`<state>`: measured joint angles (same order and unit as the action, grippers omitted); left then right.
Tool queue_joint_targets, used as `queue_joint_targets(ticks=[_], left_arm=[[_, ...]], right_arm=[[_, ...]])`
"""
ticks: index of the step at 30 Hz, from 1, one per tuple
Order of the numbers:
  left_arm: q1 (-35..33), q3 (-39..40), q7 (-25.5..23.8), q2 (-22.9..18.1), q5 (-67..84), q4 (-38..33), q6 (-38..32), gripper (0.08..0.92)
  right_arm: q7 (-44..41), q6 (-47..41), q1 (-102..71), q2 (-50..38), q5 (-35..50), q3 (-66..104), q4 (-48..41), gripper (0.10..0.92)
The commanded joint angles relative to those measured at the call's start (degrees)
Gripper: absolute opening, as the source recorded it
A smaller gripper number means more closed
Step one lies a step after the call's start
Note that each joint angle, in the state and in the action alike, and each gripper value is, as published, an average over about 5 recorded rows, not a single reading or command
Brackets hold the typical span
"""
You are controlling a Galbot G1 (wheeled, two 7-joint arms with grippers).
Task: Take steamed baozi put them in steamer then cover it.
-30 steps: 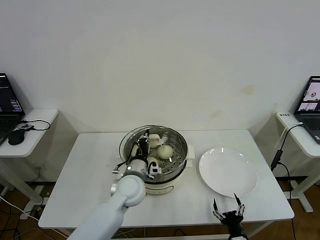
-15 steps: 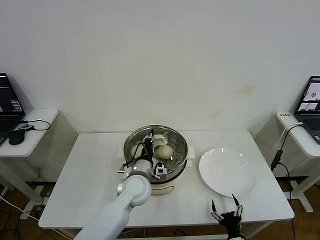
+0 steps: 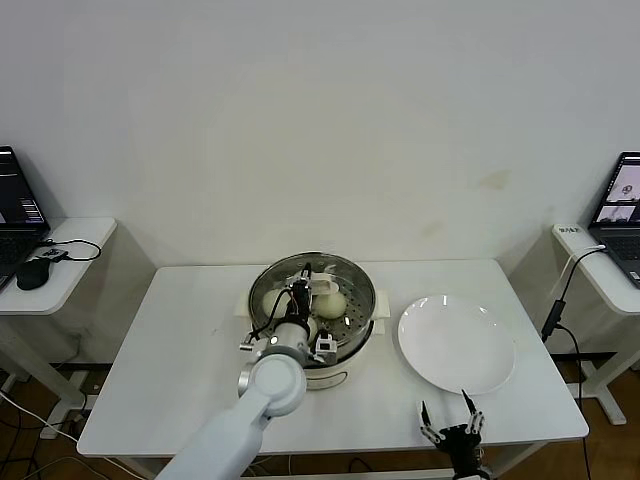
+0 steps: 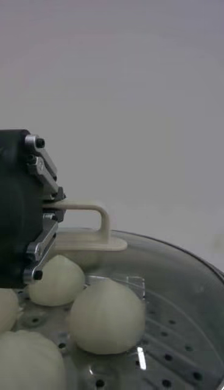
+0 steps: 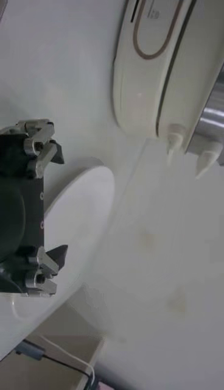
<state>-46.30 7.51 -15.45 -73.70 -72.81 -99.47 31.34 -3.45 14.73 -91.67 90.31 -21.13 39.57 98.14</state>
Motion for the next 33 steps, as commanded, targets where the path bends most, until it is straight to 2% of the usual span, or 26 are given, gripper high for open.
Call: queue_joint_targets(ticks=[1,7,15,21,26,29,31,33], left_arm=[[-0.10,-0.14,0.34,-0.65,-0.34,0.39,-0.28,0.142],[-0.60,-0.78,0.81,-0.53,-0.51,-0.28,-0.52,0.162],[-5.25,-2.47,1.38,1.78,0.80,-8.51,-0.41,0.380],[-14.52,-4.55,5.24,5.81,6.72,-19.43,-1.09,0.553],[-26.73,-10.03,12.66,9.77,20.35,-30.39,-3.59,0.692],[-36.79,-17.55,21.07,9.86,33.05,-33.42,-9.80,0.772],[-43.48,-24.68,25.91,8.86,45.81,-32.93,-19.70,0.807],[-48.30,-31.73,28.27,7.73,58.93,-30.07,-31.00,0.819]], right_arm=[[-0.03,0.05,0.04,0.02,-0.17,-0.05,-0.15,0.823],[-0.11,-0.02,0.06,0.01,-0.21,-0.12,-0.15,0.823],[-0.14,-0.13,0.16,0.02,-0.37,-0.50,-0.36,0.823],[-0.12,-0.17,-0.03,0.03,-0.51,-0.66,-0.38,0.823],[-0.12,0.04,-0.21,-0.05,-0.40,-0.48,-0.55,0.822],[-0.14,0.52,-0.71,-0.72,0.57,-0.41,-0.32,0.823],[-0.21,1.20,-1.15,-1.52,1.86,-0.41,-0.27,0.823],[-0.27,1.70,-1.30,-2.07,3.15,-0.81,-0.41,0.823]])
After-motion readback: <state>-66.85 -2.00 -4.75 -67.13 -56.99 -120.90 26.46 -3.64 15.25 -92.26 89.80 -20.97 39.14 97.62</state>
